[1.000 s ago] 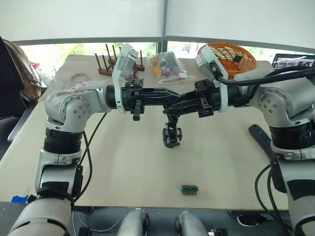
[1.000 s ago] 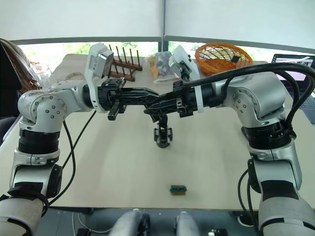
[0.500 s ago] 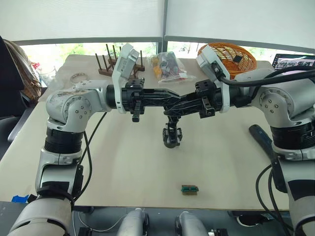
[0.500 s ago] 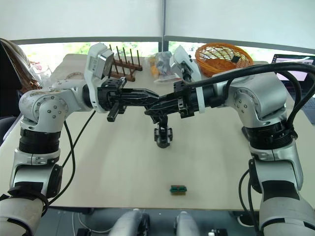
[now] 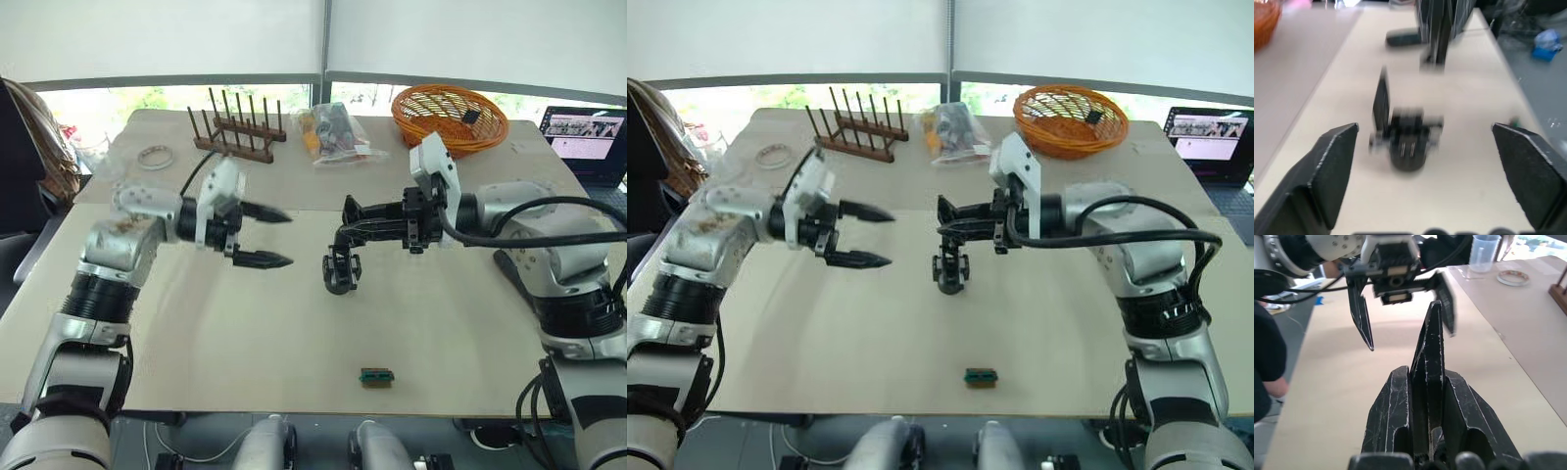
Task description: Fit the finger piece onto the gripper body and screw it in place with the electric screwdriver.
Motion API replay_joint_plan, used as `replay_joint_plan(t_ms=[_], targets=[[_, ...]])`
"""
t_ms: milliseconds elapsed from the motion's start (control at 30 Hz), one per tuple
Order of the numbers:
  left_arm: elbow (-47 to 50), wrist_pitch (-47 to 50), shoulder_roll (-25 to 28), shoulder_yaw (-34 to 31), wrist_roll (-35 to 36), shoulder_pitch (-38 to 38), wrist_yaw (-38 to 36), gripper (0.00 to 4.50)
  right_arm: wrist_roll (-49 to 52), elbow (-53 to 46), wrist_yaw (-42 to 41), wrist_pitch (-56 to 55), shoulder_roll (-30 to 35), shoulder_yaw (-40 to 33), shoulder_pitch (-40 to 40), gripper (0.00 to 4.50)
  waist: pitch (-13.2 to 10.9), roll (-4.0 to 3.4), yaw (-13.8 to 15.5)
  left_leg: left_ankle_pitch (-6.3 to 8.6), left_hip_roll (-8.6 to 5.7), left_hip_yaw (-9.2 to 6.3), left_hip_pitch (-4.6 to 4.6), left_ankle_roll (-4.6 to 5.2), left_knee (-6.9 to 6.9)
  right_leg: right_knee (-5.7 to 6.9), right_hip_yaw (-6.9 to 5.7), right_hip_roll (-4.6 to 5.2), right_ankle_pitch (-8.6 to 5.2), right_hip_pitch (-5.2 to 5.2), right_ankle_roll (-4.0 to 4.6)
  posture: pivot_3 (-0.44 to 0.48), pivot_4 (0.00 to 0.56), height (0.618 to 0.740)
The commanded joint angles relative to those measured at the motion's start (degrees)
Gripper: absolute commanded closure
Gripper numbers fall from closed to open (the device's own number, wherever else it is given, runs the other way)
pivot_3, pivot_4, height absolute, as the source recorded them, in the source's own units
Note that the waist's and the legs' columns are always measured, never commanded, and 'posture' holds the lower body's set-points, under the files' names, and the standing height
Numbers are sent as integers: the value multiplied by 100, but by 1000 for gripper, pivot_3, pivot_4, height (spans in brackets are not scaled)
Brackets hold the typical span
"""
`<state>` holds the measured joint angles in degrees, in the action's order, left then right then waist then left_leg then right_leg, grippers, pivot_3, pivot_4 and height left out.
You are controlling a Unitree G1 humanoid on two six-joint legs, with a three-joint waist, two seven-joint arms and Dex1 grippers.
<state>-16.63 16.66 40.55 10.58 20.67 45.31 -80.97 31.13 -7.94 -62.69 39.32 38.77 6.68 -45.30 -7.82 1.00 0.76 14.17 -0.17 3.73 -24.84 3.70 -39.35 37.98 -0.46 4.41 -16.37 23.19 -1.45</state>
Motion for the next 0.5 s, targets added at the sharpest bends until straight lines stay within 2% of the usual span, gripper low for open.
replay_joint_plan(t_ms=[33, 233, 500], targets=[[-467, -988, -289, 157, -552, -100, 197, 0, -39, -231, 96, -312, 42, -336, 97, 4102, 0, 0, 30, 3, 0, -1, -3, 4, -7, 1, -3, 1, 0, -1, 0, 0, 150, 740], [-1602, -1868, -1305, 449, -1323, -156, 916, 0, 22, -427, 335, -212, 24, -473, 418, 4102, 0, 0, 47, 23, -2, -1, -28, 38, -58, 2, -7, 8, 5, -3, -9, 0, 150, 740], [-2463, -2399, -2318, 494, -1692, -3, 1455, 0, 118, -731, 522, -43, 18, -518, 768, 4102, 0, 2, 19, 22, 0, -1, -34, 38, -59, 3, -8, 6, 6, 2, -10, 0, 150, 740]])
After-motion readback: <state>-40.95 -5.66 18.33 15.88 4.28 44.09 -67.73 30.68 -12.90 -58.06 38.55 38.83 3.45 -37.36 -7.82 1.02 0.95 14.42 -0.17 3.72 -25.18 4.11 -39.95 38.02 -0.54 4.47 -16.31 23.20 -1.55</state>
